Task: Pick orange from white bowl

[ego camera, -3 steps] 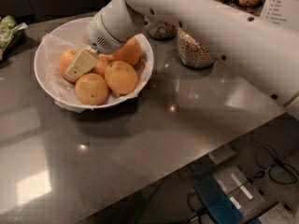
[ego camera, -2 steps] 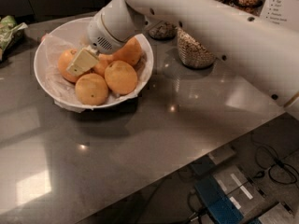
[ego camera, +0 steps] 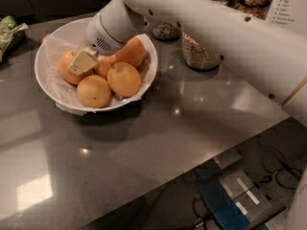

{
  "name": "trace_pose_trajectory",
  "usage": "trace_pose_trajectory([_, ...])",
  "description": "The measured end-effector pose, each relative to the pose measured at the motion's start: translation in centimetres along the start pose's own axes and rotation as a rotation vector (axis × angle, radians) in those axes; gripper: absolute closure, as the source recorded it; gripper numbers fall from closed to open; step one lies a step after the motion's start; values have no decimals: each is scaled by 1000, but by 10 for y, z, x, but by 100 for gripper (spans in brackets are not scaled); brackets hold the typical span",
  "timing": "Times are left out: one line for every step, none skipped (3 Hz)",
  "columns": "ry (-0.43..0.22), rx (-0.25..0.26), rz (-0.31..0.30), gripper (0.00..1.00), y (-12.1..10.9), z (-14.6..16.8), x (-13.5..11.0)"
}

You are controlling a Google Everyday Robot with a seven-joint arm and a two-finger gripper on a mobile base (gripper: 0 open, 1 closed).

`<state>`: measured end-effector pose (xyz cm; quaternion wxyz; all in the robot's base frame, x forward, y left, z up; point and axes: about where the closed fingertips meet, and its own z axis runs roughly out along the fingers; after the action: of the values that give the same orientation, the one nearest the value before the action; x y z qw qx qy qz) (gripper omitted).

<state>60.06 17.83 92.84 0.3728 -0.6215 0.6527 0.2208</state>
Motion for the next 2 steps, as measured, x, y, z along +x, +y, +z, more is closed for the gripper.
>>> trace_pose_trajectory([0,0,0,47,0,-1,-2])
trace_pose_trajectory([0,0,0,42,0,-1,-2])
